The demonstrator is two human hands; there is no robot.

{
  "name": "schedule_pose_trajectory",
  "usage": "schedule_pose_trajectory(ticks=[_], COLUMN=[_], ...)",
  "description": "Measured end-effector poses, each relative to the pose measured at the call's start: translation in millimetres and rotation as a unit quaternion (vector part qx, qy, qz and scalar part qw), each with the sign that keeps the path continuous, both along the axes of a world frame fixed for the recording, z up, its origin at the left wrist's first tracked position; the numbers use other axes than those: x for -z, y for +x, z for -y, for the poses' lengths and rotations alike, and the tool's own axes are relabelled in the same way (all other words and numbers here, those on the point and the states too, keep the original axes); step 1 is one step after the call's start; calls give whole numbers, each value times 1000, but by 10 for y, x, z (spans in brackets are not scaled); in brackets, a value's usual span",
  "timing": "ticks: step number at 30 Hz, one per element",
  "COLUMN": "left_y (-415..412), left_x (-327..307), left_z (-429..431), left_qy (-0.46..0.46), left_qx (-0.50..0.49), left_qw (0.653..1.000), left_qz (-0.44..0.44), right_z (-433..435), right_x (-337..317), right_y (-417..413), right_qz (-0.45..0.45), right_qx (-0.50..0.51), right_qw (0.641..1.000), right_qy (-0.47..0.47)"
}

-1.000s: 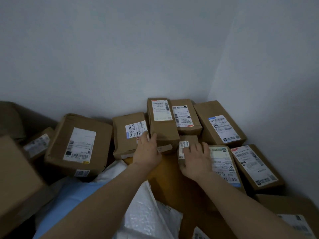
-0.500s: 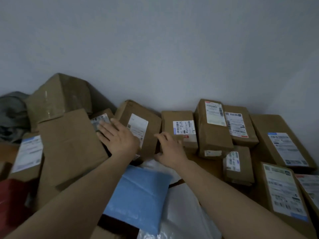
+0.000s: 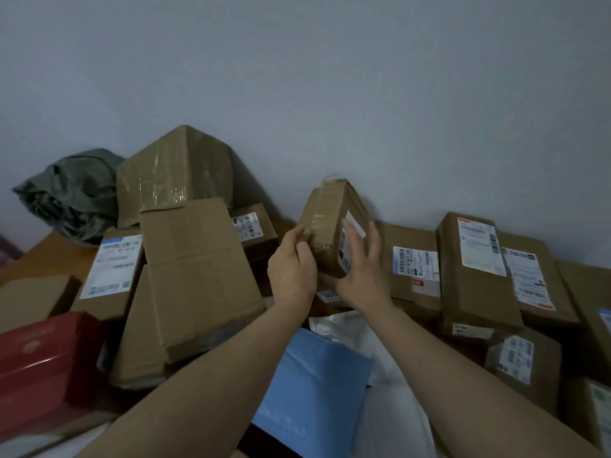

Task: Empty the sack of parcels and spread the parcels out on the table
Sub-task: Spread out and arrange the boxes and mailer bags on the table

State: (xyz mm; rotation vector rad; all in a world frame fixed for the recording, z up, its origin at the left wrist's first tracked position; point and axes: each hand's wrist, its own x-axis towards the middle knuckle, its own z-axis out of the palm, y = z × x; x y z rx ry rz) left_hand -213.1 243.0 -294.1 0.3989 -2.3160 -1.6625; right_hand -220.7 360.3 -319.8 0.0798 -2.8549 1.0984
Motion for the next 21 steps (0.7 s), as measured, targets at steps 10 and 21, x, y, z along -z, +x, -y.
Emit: schedule_pose_trajectory(ticks=[10, 21], left_y=[-322, -455], left_x=[-89, -117], left_z=[186, 69], left_qy=[-13, -149], left_qx=[-57, 52], left_qw=[995, 979], left_qz=[87, 127], right_z=[-209, 187], right_x=[-274, -225], right_y=[-280, -211], right_qz=[-53, -24], right_qx=[29, -121], right_qw=[998, 966], right_qy=[-32, 227])
